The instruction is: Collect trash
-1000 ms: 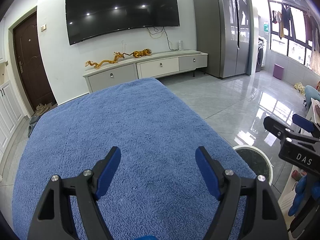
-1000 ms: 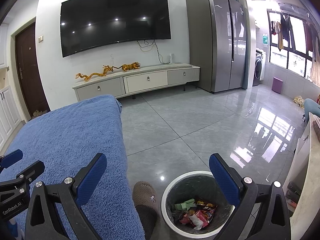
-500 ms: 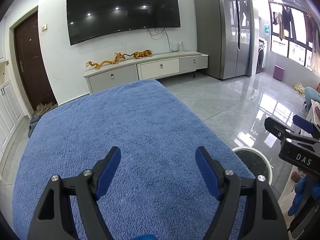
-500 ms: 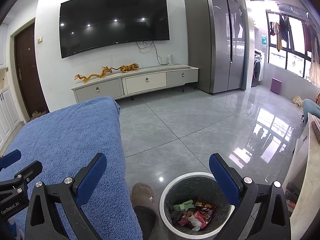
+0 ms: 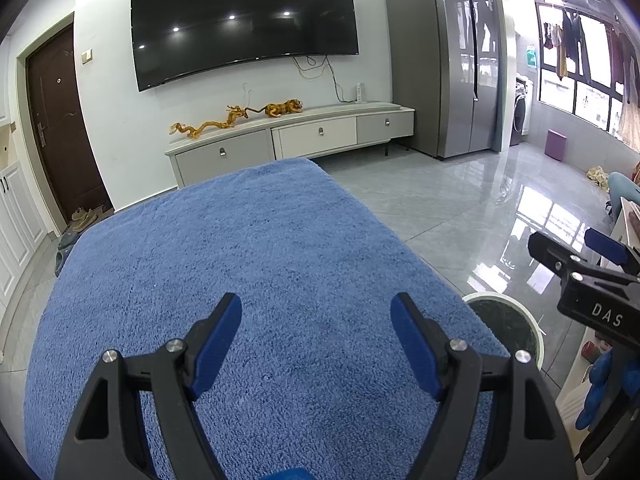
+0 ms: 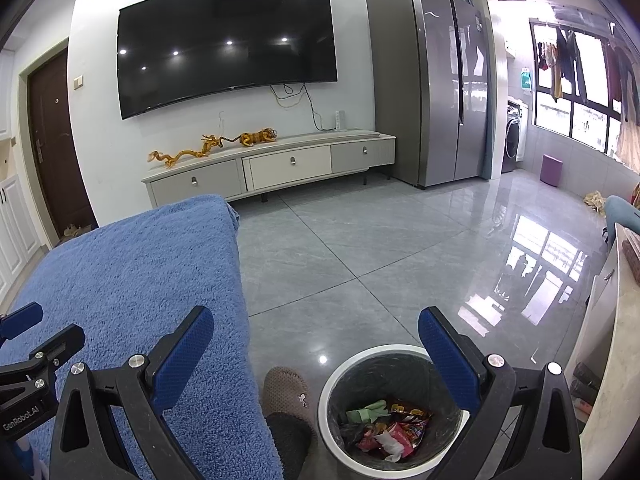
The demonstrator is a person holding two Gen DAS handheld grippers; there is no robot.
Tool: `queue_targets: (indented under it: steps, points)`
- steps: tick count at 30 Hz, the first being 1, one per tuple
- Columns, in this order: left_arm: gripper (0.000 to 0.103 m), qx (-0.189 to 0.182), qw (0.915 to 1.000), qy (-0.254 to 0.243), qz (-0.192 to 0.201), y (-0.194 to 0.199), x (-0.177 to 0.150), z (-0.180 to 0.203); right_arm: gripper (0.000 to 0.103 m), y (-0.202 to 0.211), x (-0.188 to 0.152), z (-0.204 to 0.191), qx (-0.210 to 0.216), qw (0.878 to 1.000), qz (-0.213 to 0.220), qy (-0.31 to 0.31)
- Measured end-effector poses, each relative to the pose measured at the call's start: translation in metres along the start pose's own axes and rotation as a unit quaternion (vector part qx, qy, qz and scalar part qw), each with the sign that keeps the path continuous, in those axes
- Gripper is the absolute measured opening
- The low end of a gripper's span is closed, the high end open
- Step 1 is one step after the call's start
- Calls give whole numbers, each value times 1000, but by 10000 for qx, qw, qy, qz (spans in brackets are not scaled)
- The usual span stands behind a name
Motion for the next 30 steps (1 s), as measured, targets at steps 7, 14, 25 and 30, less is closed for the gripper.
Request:
queue_targets:
  steps: [7, 14, 25, 30]
  points:
    - [76, -6, 10000, 25, 5, 1, 0, 0, 103, 3, 0, 0, 1, 10000, 26, 5]
    - [76, -7, 10000, -12, 24, 3, -1, 1, 103, 3, -1, 1, 6, 10000, 22, 9]
    - [76, -26, 10000, -23, 56, 5, -2, 3, 103, 5, -1, 0, -3, 10000, 34, 15]
    - [76, -33, 10000, -43, 64, 6, -1, 3, 103, 4, -1, 1, -2, 10000, 41, 13]
Point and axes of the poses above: each gripper's, at about its wrist camera, not at the fingertips, and y roughly against the way its jaws point, z to its right, x to its top, the point moved 1 cm from there along -y, roughly the way its jaws point, and after that the axes turned 12 degrees about -z, right-handed, at the moved point
